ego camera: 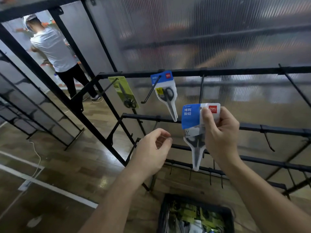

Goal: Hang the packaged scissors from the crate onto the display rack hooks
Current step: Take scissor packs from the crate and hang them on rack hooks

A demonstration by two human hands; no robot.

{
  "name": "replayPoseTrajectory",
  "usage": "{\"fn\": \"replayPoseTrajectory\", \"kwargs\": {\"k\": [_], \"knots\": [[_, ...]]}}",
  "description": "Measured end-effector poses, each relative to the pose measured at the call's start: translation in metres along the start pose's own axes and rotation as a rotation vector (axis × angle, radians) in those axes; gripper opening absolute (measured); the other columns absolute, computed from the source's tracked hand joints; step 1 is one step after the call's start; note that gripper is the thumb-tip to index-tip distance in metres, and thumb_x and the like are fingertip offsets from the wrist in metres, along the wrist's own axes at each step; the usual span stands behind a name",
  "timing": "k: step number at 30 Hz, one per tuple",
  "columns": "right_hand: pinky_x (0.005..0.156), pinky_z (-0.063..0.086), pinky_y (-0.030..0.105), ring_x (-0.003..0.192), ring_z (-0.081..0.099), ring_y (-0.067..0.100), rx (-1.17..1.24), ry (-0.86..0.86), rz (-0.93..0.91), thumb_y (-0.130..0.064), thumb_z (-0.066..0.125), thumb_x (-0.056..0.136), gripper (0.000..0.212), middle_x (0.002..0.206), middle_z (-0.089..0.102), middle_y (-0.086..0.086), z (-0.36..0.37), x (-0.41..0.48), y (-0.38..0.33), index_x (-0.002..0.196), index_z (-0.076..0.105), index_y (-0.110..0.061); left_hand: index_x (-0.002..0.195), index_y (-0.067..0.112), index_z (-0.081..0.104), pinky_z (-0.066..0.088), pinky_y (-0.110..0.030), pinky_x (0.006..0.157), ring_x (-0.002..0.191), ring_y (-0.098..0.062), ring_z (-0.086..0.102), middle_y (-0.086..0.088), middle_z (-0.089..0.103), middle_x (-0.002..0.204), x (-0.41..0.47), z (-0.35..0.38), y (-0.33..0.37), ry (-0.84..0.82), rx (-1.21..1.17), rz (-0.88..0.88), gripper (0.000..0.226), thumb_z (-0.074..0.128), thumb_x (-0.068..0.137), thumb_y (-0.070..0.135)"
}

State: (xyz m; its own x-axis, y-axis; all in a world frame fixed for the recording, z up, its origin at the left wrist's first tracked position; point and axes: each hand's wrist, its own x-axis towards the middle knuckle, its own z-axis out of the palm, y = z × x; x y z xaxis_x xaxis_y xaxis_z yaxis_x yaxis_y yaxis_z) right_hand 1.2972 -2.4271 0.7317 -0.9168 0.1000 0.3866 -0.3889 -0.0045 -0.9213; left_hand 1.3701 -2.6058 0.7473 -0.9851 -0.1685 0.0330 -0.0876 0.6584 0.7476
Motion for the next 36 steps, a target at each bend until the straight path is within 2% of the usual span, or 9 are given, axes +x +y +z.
{"fn": "replayPoseTrajectory", "kwargs": {"k": [4, 10, 17, 20, 24, 29, 32, 34, 36], "knots": [[0.048, 0.045, 0.016, 0.055, 0.052, 0.004, 0.019, 0.001, -0.069, -0.014, 0.055, 0.104, 0.026, 0.066, 0.056, -0.010, 0.007, 0.002, -0.003, 0.079, 0.052, -0.018, 0.105, 0.033, 0.067, 0.054, -0.020, 0.081, 0.090, 0.004, 0.062, 0.015, 0.069, 0.094, -0.003, -0.003, -0.006, -0.007, 0.012, -0.006, 0.010, 0.057, 0.103, 0.036], [0.048, 0.048, 0.018, 0.058, 0.055, 0.004, 0.016, 0.024, -0.061, -0.016, 0.056, 0.103, 0.024, 0.067, 0.057, -0.008, 0.008, 0.008, -0.006, 0.079, 0.051, -0.017, 0.101, 0.038, 0.066, 0.056, -0.026, 0.083, 0.091, 0.002, 0.065, 0.017, 0.070, 0.092, -0.006, -0.003, -0.012, -0.007, -0.001, -0.017, 0.007, 0.059, 0.101, 0.038], [0.047, 0.044, 0.012, 0.055, 0.055, -0.001, -0.030, 0.037, -0.008, -0.012, 0.057, 0.103, 0.026, 0.065, 0.052, -0.004, 0.005, 0.006, -0.007, 0.079, 0.053, -0.004, 0.102, 0.037, 0.065, 0.052, -0.018, 0.078, 0.089, 0.002, 0.064, 0.015, 0.069, 0.092, -0.007, 0.003, -0.004, -0.036, -0.030, -0.002, 0.006, 0.059, 0.101, 0.037], [0.052, 0.051, 0.022, 0.058, 0.055, 0.002, -0.080, 0.017, 0.033, -0.022, 0.057, 0.104, 0.027, 0.069, 0.055, -0.002, 0.004, 0.015, 0.000, 0.082, 0.054, -0.005, 0.103, 0.038, 0.065, 0.054, -0.022, 0.082, 0.091, 0.002, 0.064, 0.016, 0.069, 0.094, -0.008, 0.005, -0.002, -0.041, -0.044, 0.003, 0.006, 0.059, 0.101, 0.039], [0.063, 0.058, 0.042, 0.063, 0.059, 0.014, -0.170, -0.004, 0.123, -0.039, 0.053, 0.105, 0.029, 0.074, 0.059, 0.000, 0.005, 0.048, 0.016, 0.085, 0.056, -0.019, 0.103, 0.038, 0.065, 0.055, -0.022, 0.085, 0.093, 0.004, 0.063, 0.017, 0.069, 0.095, -0.009, 0.004, 0.004, -0.033, -0.069, 0.012, 0.006, 0.060, 0.101, 0.037], [0.070, 0.057, 0.058, 0.076, 0.067, 0.031, -0.316, 0.033, 0.137, -0.042, 0.052, 0.104, 0.031, 0.080, 0.066, 0.005, 0.009, 0.109, 0.036, 0.089, 0.062, -0.017, 0.104, 0.038, 0.064, 0.053, -0.017, 0.084, 0.096, 0.007, 0.061, 0.018, 0.068, 0.098, -0.012, 0.002, 0.010, -0.023, -0.049, 0.014, 0.007, 0.057, 0.102, 0.039], [0.073, 0.060, 0.055, 0.073, 0.068, 0.022, -0.354, 0.069, 0.185, -0.050, 0.053, 0.100, 0.029, 0.077, 0.066, -0.003, 0.011, 0.133, 0.041, 0.082, 0.061, -0.029, 0.105, 0.038, 0.064, 0.051, -0.015, 0.081, 0.096, 0.005, 0.061, 0.017, 0.067, 0.097, -0.018, -0.003, 0.009, -0.023, -0.022, 0.020, 0.007, 0.057, 0.102, 0.039], [0.070, 0.059, 0.045, 0.066, 0.061, 0.014, -0.375, 0.075, 0.193, -0.047, 0.053, 0.102, 0.030, 0.074, 0.063, -0.004, 0.014, 0.138, 0.039, 0.081, 0.061, -0.027, 0.105, 0.038, 0.063, 0.051, -0.015, 0.080, 0.095, 0.004, 0.062, 0.017, 0.067, 0.097, -0.023, -0.010, 0.006, -0.021, -0.004, 0.012, 0.007, 0.057, 0.102, 0.039], [0.065, 0.050, 0.042, 0.064, 0.056, 0.013, -0.401, 0.074, 0.192, -0.044, 0.053, 0.104, 0.032, 0.072, 0.061, -0.003, 0.016, 0.138, 0.040, 0.080, 0.060, -0.023, 0.108, 0.037, 0.062, 0.051, -0.015, 0.080, 0.095, 0.004, 0.061, 0.017, 0.066, 0.098, -0.026, -0.019, 0.001, -0.016, 0.041, 0.017, 0.009, 0.056, 0.103, 0.039]]}}
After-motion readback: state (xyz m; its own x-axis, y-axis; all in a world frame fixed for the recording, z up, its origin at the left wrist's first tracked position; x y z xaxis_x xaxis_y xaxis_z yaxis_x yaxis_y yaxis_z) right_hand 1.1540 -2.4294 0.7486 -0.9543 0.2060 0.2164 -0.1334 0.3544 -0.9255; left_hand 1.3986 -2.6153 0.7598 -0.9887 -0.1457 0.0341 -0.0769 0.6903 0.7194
